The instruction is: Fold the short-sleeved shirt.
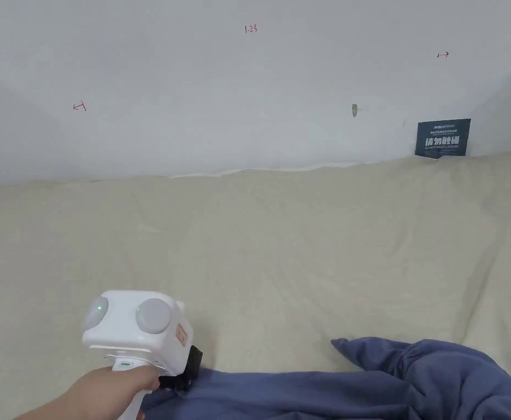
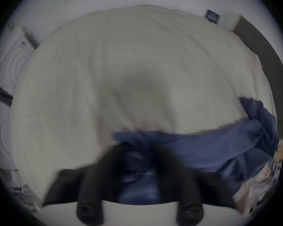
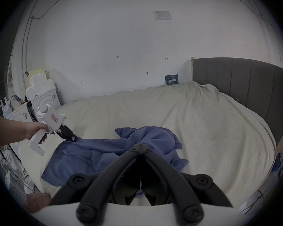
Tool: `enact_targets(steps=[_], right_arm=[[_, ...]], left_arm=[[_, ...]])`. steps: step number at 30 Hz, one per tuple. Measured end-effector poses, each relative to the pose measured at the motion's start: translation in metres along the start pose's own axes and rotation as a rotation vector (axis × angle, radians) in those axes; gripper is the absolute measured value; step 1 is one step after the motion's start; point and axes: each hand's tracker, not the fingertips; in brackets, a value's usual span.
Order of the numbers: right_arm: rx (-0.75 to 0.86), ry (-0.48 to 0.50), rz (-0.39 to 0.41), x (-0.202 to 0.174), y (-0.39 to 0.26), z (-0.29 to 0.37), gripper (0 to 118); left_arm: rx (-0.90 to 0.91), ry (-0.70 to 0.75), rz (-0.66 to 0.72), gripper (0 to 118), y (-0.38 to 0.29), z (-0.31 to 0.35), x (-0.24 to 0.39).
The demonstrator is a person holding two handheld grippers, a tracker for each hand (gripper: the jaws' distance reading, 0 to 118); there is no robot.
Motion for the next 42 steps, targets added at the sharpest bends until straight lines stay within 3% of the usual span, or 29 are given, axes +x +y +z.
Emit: enact_targets(steps=[5, 9, 11, 13, 16, 17, 20, 21, 22, 24, 29, 33, 36, 37, 38, 42], right_arm=[[0.038, 0.03, -0.015, 0.005, 0.019, 0.007, 0], [0.07, 0.039, -0.086, 0.043, 0.069, -0.004, 0], [-0.017, -0.005, -0.064, 0.062, 0.098, -0.027, 0], [-0.2, -0.05, 0.017, 0.07, 0.127, -0.061, 0], [-0.392, 0.0, -0.011, 0.088, 0.143, -0.112, 1], [-0.466, 0.024, -0.064, 0.091, 0.145, -0.129, 22], [-0.635, 0.035, -0.096, 0.092, 0.139, -0.176, 61], [-0.698, 0.021, -0.111, 0.091, 0.134, -0.192, 102], [-0.718, -0.003, -0.13, 0.089, 0.127, -0.204, 118], [-0.687, -0.041, -0.149, 0.092, 0.114, -0.209, 104], [-0.753, -0.148, -0.245, 0.087, 0.095, -0.271, 104], [-0.853, -0.154, -0.161, 0.081, 0.076, -0.301, 99], [-0.892, -0.145, -0.114, 0.079, 0.068, -0.3, 61], [-0.844, -0.168, -0.065, 0.077, 0.072, -0.293, 41], [-0.821, -0.133, -0.058, 0.078, 0.077, -0.288, 7], [-0.76, -0.023, -0.21, 0.099, 0.1, -0.256, 7]], left_arm=[[0.034, 0.066, -0.052, 12, -0.003, 0.011, 0.007], [0.078, 0.059, -0.011, 12, -0.007, 0.031, -0.01], [0.097, 0.056, 0.004, 12, -0.008, 0.039, -0.018], [0.101, 0.062, 0.007, 12, -0.01, 0.045, -0.023], [0.127, 0.084, 0.0, 12, -0.014, 0.052, -0.03], [0.131, 0.081, 0.006, 12, -0.017, 0.055, -0.027], [0.131, 0.068, 0.023, 12, -0.021, 0.058, -0.032], [0.132, 0.068, 0.025, 12, -0.023, 0.06, -0.031], [0.128, 0.065, 0.028, 12, -0.024, 0.061, -0.032], [0.13, 0.07, 0.025, 12, -0.026, 0.062, -0.035], [0.106, 0.061, 0.029, 12, -0.029, 0.059, -0.043], [0.091, 0.047, 0.037, 12, -0.031, 0.051, -0.047], [0.076, 0.048, 0.043, 12, -0.032, 0.043, -0.048], [0.073, 0.046, 0.043, 12, -0.032, 0.041, -0.049], [0.072, 0.045, 0.045, 12, -0.032, 0.04, -0.049], [0.097, 0.033, 0.075, 12, -0.032, 0.046, -0.051]])
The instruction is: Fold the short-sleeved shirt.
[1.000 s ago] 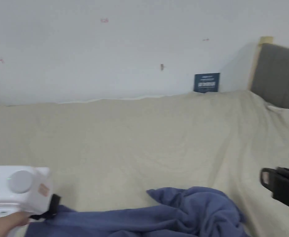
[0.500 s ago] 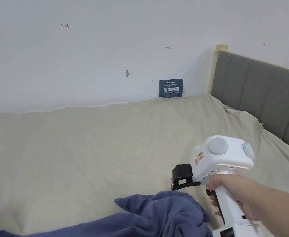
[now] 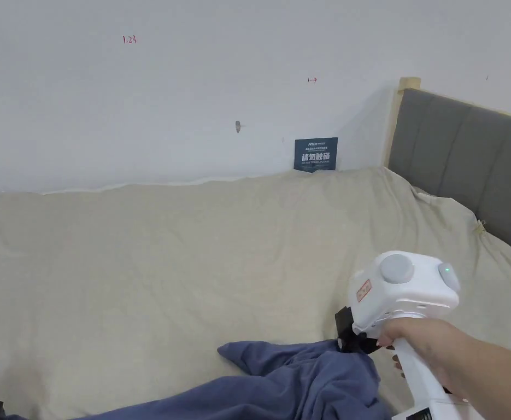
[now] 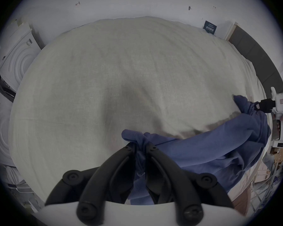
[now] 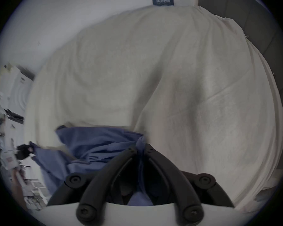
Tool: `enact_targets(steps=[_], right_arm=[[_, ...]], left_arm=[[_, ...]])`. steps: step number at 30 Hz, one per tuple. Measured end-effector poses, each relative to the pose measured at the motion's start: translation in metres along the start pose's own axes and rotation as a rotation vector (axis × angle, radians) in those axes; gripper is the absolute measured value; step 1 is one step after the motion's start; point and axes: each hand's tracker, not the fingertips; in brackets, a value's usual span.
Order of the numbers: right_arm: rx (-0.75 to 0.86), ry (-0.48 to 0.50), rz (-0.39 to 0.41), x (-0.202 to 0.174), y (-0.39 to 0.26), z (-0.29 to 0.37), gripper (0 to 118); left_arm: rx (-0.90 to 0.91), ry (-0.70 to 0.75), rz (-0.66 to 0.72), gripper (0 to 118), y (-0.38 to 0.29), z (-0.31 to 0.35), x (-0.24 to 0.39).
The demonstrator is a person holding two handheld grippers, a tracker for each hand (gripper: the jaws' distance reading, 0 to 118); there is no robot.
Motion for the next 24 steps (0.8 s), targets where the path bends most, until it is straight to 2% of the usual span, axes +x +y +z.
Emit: enact_targets(steps=[4, 7, 12, 19, 24], right_arm=[[0.083, 0.156, -0.005, 0.003, 0.001, 0.056, 7], [0.163, 0.229, 0.027, -0.003, -0.006, 0.109, 7], [0.309, 0.273, 0.066, -0.015, -0.023, 0.202, 7], [0.471, 0.328, 0.118, -0.048, -0.034, 0.316, 7], [0.567, 0.292, 0.201, -0.086, -0.014, 0.39, 7]], left_arm=[[0.048, -0.054, 0.049, 12, 0.002, 0.027, -0.004], [0.15, -0.078, 0.088, 12, 0.003, 0.066, -0.006], [0.349, -0.133, 0.088, 12, 0.012, 0.166, -0.008], [0.529, -0.156, 0.045, 12, 0.023, 0.284, 0.0], [0.627, -0.123, 0.04, 12, 0.048, 0.354, 0.005]])
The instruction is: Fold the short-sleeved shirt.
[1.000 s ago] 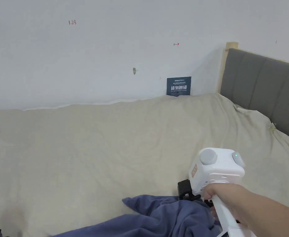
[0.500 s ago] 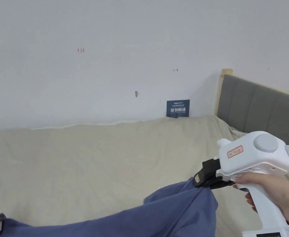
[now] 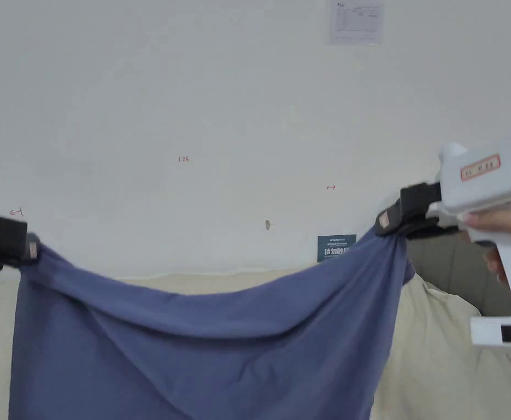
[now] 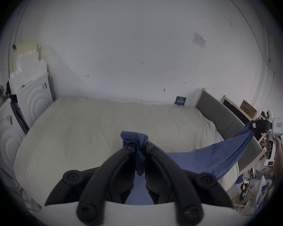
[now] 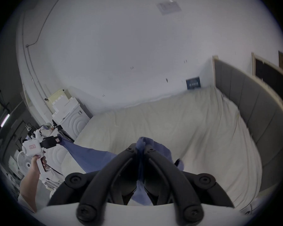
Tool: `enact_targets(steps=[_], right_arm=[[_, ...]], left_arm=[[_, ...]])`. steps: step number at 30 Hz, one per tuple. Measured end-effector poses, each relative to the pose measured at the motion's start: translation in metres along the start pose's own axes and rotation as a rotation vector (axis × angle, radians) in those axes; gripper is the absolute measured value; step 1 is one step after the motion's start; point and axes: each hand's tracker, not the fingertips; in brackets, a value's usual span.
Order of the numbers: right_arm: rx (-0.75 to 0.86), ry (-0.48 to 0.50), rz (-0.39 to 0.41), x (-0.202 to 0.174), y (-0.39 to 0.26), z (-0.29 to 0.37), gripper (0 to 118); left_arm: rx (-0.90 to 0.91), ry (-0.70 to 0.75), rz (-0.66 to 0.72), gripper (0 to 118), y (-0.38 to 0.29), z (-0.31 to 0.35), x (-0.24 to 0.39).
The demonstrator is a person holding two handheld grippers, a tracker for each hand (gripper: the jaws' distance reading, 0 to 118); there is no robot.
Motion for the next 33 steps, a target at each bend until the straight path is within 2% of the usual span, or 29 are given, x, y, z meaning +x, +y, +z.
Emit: enact_targets(steps=[5, 11, 14, 18, 24, 30, 33], right_arm=[[0.09, -0.05, 0.05, -0.029, 0.058, 0.005, 7], [0.208, -0.098, 0.03, -0.047, 0.118, -0.015, 7], [0.249, -0.161, 0.078, -0.057, 0.14, -0.029, 7], [0.304, -0.252, 0.134, -0.066, 0.165, -0.054, 7], [0.371, -0.238, 0.082, -0.045, 0.173, -0.094, 7], [0.313, -0.3, 0.11, -0.016, 0.144, -0.131, 7], [0.275, -0.29, 0.052, 0.001, 0.121, -0.139, 7]], left_arm=[[0.108, 0.044, 0.003, 12, 0.059, 0.018, 0.005], [0.207, 0.093, 0.008, 12, 0.115, 0.003, 0.008], [0.232, 0.163, -0.008, 12, 0.137, -0.017, 0.014], [0.284, 0.14, -0.041, 12, 0.157, -0.051, 0.022], [0.306, 0.145, -0.026, 12, 0.154, -0.105, 0.022], [0.288, 0.177, -0.07, 12, 0.136, -0.15, 0.015], [0.269, 0.157, -0.08, 12, 0.11, -0.158, 0.015]])
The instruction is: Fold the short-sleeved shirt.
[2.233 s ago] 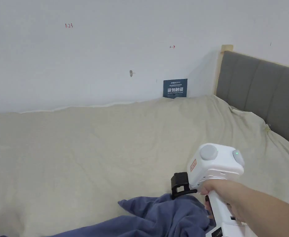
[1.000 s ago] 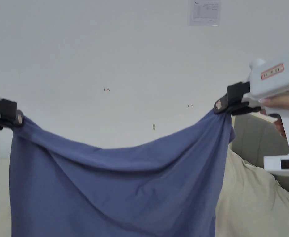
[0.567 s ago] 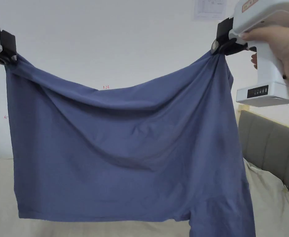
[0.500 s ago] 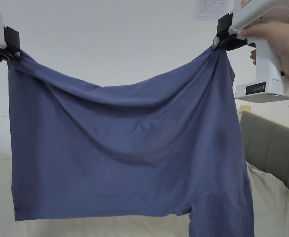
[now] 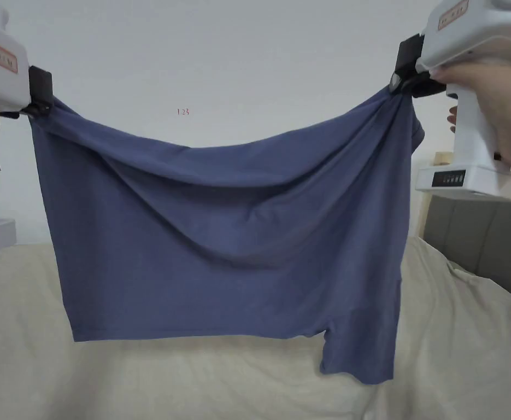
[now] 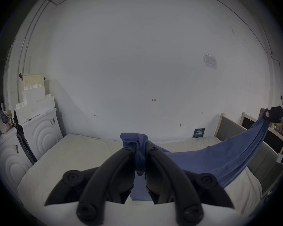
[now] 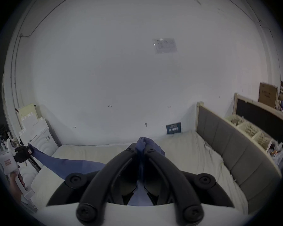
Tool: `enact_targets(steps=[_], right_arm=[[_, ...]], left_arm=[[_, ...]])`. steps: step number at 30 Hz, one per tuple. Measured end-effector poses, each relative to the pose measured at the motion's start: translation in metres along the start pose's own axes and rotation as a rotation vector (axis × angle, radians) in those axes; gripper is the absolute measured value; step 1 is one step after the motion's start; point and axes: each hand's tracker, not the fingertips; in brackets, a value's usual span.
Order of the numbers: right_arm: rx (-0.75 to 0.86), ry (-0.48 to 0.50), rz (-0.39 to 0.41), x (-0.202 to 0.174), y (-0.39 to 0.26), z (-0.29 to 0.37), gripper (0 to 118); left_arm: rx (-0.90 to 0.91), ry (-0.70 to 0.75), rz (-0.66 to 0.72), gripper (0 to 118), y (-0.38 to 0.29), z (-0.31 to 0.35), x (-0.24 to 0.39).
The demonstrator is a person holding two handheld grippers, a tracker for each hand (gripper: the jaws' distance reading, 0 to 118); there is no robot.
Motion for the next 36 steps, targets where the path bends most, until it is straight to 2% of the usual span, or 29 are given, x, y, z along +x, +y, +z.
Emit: enact_targets(steps=[3, 8, 14, 17, 19, 25, 28, 32, 36], right_arm=[[-0.023, -0.007, 0.0, 0.01, -0.026, -0.005, 7], [-0.031, -0.013, -0.003, 0.017, -0.084, 0.025, 7], [-0.057, -0.006, 0.018, 0.026, -0.165, 0.102, 7], [-0.085, 0.043, -0.018, 0.035, -0.211, 0.149, 7], [-0.107, 0.083, -0.054, 0.042, -0.244, 0.182, 7], [-0.138, 0.1, -0.055, 0.056, -0.322, 0.253, 7], [-0.21, 0.059, -0.04, 0.063, -0.352, 0.252, 7], [-0.367, 0.013, -0.036, 0.081, -0.398, 0.204, 7], [-0.513, -0.105, -0.066, 0.103, -0.44, 0.149, 7]], left_arm=[[-0.038, -0.017, 0.024, 12, -0.032, 0.021, 0.004], [-0.067, -0.007, 0.022, 12, -0.095, 0.067, 0.011], [-0.109, -0.052, 0.071, 12, -0.169, 0.139, 0.009], [-0.111, -0.077, 0.095, 12, -0.204, 0.189, 0.005], [-0.127, -0.124, 0.172, 12, -0.228, 0.22, -0.001], [-0.153, -0.15, 0.193, 12, -0.282, 0.289, -0.005], [-0.304, -0.114, 0.104, 12, -0.3, 0.281, -0.002], [-0.536, -0.147, 0.155, 12, -0.345, 0.226, -0.006], [-0.754, -0.072, 0.145, 12, -0.4, 0.158, -0.011]])
